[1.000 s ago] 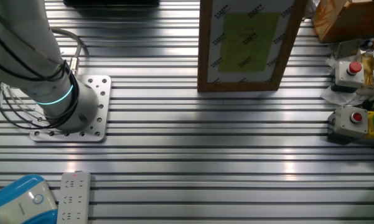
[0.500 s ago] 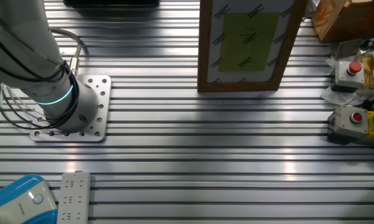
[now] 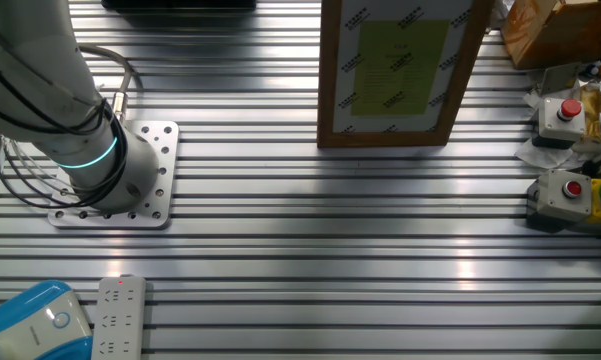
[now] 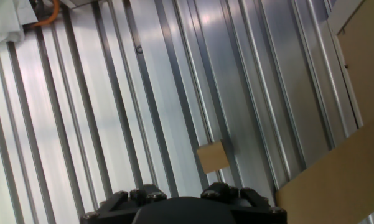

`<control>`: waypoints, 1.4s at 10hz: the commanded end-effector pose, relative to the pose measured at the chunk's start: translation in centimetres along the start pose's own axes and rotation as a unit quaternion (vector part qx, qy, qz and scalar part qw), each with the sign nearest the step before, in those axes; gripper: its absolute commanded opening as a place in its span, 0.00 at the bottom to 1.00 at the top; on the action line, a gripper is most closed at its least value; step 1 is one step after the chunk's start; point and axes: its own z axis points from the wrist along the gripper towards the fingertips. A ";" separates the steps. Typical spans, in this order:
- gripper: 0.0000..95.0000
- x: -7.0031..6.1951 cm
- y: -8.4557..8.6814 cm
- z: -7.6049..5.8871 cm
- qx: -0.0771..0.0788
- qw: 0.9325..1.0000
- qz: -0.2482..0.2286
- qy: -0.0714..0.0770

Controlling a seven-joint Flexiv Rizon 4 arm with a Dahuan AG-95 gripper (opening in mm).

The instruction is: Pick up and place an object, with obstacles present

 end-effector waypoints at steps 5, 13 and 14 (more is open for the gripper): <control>0.40 0.0 0.1 0.0 0.001 1.000 0.005 0.003; 0.40 0.3 -0.6 0.6 -0.011 1.000 0.005 0.010; 0.40 0.3 -0.6 0.6 -0.012 1.000 0.005 0.010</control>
